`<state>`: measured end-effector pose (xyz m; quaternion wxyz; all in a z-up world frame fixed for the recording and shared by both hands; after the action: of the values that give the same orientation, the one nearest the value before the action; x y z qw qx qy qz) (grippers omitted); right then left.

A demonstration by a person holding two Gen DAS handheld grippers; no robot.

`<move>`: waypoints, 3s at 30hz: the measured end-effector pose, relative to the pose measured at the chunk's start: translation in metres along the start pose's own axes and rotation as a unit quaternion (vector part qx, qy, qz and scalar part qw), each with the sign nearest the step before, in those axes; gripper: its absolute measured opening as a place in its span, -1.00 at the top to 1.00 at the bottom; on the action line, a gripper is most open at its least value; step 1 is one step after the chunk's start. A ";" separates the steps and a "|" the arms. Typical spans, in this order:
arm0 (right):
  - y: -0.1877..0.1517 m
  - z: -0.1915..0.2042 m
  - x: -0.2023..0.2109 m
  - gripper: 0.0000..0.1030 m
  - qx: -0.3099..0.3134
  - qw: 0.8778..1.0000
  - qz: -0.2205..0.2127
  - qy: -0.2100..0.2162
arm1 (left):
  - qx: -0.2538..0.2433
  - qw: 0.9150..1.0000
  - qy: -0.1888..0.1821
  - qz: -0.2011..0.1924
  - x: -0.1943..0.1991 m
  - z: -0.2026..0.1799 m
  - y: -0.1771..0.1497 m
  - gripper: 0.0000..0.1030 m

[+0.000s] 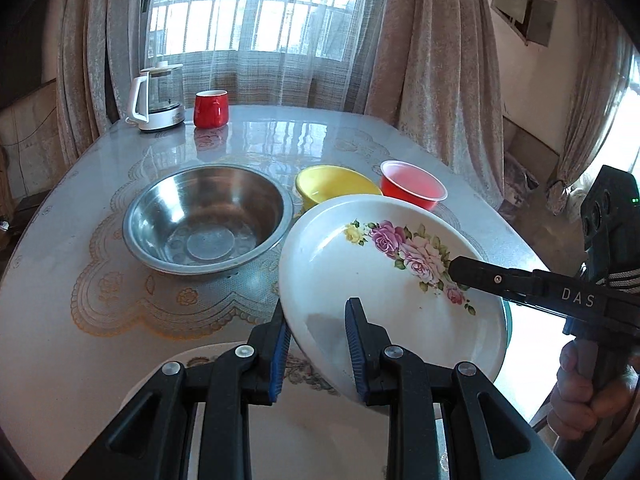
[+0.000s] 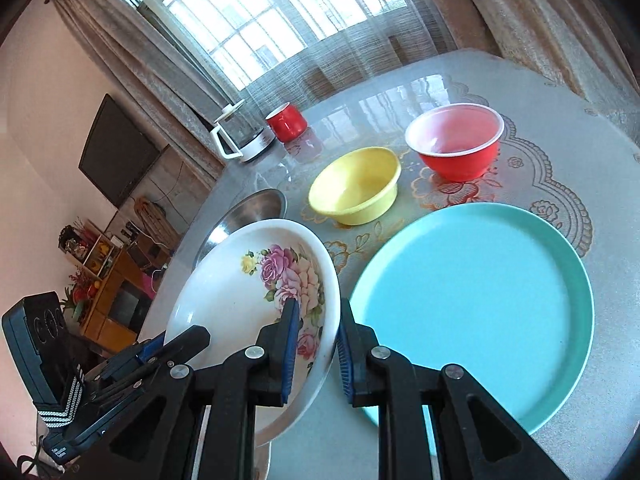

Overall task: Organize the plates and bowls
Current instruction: 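Lift the rose plate with the left tool and carry it over the teal plate, then lower the rose plate onto the teal plate and open the left tool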

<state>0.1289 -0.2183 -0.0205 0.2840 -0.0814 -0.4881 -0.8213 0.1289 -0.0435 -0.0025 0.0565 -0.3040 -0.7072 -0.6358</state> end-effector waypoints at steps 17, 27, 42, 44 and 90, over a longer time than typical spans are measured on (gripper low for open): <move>0.017 -0.084 0.034 0.62 -0.025 0.999 -0.008 -0.038 | -0.014 0.999 -0.015 0.042 -0.040 -0.081 -0.011 0.48; 0.024 -0.118 0.037 0.62 -0.038 0.998 -0.002 -0.046 | -0.013 0.998 -0.011 0.054 -0.060 -0.106 -0.015 0.48; 0.033 -0.133 0.036 0.62 -0.021 0.999 0.004 -0.045 | -0.008 0.998 -0.001 0.056 -0.075 -0.116 -0.015 0.48; 0.032 -0.134 0.033 0.62 -0.018 0.999 0.010 -0.046 | -0.003 0.998 0.005 0.062 -0.078 -0.115 -0.016 0.47; 0.013 -0.121 0.027 0.40 0.041 0.995 -0.004 -0.092 | -0.054 0.991 0.079 0.090 -0.078 -0.107 -0.037 0.30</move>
<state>0.1307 -0.3357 -0.0615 0.2379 -0.1432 -0.5460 -0.7905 0.1410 -0.1715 -0.0513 0.1528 -0.3174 -0.6349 -0.6876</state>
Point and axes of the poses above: each gripper's, at about its wrist camera, not at the fingertips, and x roughly against the way its jaws point, z to its left, y to its top, the point moved 4 cm from there along -x, roughly the way its jaws point, and after that the axes turned 15 degrees about -z, right-handed, at the moved point
